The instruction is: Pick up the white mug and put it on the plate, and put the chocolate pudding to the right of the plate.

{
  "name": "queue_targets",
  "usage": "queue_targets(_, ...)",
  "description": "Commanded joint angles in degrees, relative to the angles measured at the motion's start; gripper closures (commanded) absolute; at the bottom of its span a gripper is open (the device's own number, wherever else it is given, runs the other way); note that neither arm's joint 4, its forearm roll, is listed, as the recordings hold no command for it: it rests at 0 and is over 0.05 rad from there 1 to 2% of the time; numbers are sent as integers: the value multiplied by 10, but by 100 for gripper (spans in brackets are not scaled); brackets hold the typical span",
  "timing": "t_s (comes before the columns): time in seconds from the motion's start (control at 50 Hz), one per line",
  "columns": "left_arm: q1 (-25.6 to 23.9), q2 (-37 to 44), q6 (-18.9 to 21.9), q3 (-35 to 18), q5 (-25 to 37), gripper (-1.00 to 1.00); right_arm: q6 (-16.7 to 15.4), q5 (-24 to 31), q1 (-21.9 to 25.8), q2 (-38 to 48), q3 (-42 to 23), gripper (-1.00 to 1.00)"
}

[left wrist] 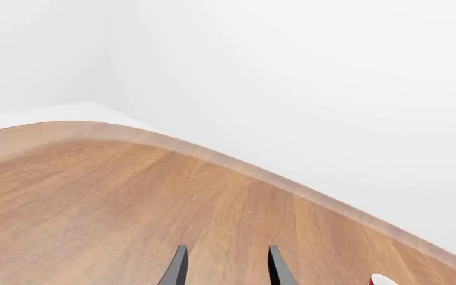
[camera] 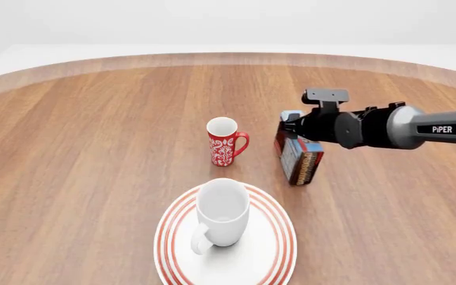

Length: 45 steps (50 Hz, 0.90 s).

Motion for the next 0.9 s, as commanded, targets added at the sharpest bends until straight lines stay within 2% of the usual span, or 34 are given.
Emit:
queue_targets(0.02,0,0,0,0,0,-100,4,-2,-6,-1,12,100)
queue_targets(0.2,0,1,0,0,0,-100,7,-5,-8,-9,16,100)
queue_targets(0.22,-7,10,-14,0,-9,-100,8,-5,-7,-9,16,100)
queue_targets(0.9,-8,23,-12,0,-21,-100,8,2,-7,-95,55,100)
